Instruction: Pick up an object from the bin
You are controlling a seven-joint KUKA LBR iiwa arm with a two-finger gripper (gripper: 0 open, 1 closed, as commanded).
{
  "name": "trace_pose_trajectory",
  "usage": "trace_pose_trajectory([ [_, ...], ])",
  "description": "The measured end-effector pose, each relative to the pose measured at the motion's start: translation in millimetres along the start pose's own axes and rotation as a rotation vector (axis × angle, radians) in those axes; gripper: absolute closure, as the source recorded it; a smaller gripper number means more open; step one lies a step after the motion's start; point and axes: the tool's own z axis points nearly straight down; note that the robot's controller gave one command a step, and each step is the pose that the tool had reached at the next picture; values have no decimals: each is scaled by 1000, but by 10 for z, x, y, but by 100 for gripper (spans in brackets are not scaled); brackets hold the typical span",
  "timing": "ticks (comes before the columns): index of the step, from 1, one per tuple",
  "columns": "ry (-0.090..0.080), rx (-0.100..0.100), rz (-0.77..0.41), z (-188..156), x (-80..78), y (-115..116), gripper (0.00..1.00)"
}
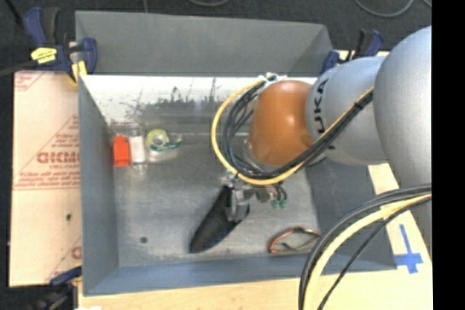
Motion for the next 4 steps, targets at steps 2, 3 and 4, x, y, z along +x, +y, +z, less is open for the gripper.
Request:
trace_pose_trajectory([
  [2,-1,-1,27,-767,39,57,100],
  [3,-1,0,27,-767,39,55,100],
  [4,-1,0,26,-767,39,55,100],
])
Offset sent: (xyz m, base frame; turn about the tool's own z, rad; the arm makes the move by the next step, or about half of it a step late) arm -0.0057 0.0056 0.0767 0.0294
